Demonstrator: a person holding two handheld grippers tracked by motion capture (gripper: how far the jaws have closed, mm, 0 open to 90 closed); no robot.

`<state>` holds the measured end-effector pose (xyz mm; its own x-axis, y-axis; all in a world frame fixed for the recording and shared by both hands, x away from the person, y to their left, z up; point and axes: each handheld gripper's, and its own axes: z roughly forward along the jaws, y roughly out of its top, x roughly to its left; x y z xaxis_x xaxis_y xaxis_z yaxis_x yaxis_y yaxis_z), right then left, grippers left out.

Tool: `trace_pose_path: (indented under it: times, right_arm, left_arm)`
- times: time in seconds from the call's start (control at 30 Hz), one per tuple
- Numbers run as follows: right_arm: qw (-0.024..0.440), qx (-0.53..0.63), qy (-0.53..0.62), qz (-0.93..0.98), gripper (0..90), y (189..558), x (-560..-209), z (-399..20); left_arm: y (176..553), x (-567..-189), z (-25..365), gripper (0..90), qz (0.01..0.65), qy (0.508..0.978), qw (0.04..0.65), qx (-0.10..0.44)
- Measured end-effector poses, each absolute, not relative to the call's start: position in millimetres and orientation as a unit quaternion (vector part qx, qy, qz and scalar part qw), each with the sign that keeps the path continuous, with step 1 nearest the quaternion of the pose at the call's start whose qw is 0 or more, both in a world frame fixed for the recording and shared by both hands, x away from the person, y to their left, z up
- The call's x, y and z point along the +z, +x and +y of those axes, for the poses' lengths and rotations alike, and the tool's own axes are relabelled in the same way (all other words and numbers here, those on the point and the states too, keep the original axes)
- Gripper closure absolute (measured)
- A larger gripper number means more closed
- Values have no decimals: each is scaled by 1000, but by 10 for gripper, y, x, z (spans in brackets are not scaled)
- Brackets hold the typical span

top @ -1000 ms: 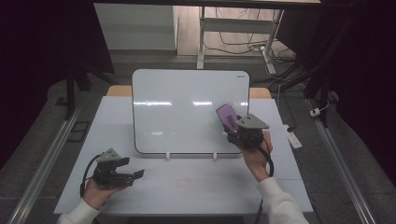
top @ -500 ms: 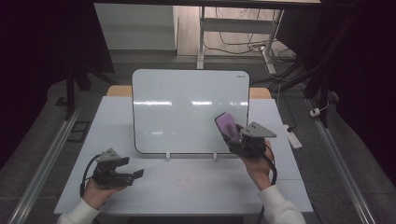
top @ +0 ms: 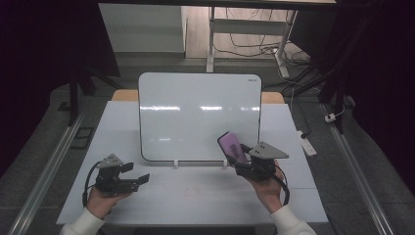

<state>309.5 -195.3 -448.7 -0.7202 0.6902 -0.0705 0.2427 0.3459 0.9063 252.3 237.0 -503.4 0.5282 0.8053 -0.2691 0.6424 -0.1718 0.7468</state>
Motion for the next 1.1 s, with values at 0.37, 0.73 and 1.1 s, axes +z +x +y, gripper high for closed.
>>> trace_pose_path:
  times: [0.37, 0.73, 1.1]
  right_arm:
    - [222, 498, 287, 787, 413, 3069, -4544, -1879]
    - [215, 499, 285, 790, 413, 3048, -4600, -1794]
    - [205, 498, 274, 796, 414, 3033, -4700, -1535]
  left_arm:
    - [2536, -4930, 2194, 171, 458, 762, 448, 95]
    - [2675, -4798, 1924, 182, 435, 766, 466, 82]
    - [2805, -4699, 1634, 192, 408, 771, 482, 75]
